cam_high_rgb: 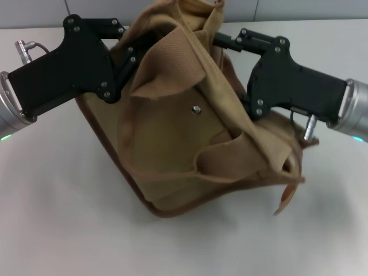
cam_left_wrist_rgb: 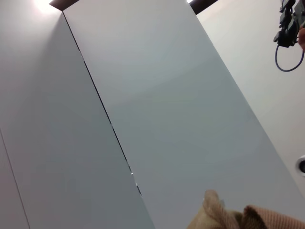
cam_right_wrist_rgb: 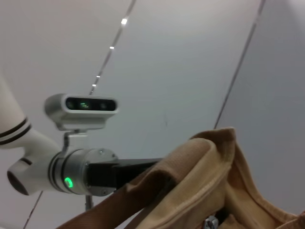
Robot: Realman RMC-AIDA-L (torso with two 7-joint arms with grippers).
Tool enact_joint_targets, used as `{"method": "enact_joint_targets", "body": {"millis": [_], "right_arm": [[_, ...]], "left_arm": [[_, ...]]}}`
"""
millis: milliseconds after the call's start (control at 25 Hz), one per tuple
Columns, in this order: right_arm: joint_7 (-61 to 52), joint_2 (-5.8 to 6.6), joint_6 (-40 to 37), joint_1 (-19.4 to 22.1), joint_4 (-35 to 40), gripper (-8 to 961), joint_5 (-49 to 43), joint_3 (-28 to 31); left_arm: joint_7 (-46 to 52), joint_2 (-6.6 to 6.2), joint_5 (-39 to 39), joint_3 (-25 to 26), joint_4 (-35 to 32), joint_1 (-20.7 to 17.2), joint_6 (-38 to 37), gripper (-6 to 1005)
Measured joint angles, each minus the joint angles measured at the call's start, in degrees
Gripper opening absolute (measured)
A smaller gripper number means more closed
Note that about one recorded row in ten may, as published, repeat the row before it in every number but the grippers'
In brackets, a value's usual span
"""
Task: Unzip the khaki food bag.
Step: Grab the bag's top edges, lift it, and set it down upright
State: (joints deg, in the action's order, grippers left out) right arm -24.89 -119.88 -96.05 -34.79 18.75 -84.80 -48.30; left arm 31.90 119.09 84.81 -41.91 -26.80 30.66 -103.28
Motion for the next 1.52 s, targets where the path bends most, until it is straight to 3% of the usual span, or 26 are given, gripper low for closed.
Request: {"method": "enact_joint_targets", "body": {"millis": [480,1280,1520], "right_arm": [[7.4,-0.02,-3.2,3.6,1.2,593,1.5,-0.1],[8.9,0.01,2.1,-1.7,-3.4,569,1.9,-0.3],[8.9,0.0,2.2,-1.8,-3.4,382,1.9,-0.3]], "left_arm": [[0.4,0.0,0.0,-0.5,0.0,0.5,0.1,75],[0.4,0.0,-0.1,-1.4,0.6,1.5,0.7,75],[0.4,0.01,-0.1,-1.4,0.7,1.5,0.5,75]]}}
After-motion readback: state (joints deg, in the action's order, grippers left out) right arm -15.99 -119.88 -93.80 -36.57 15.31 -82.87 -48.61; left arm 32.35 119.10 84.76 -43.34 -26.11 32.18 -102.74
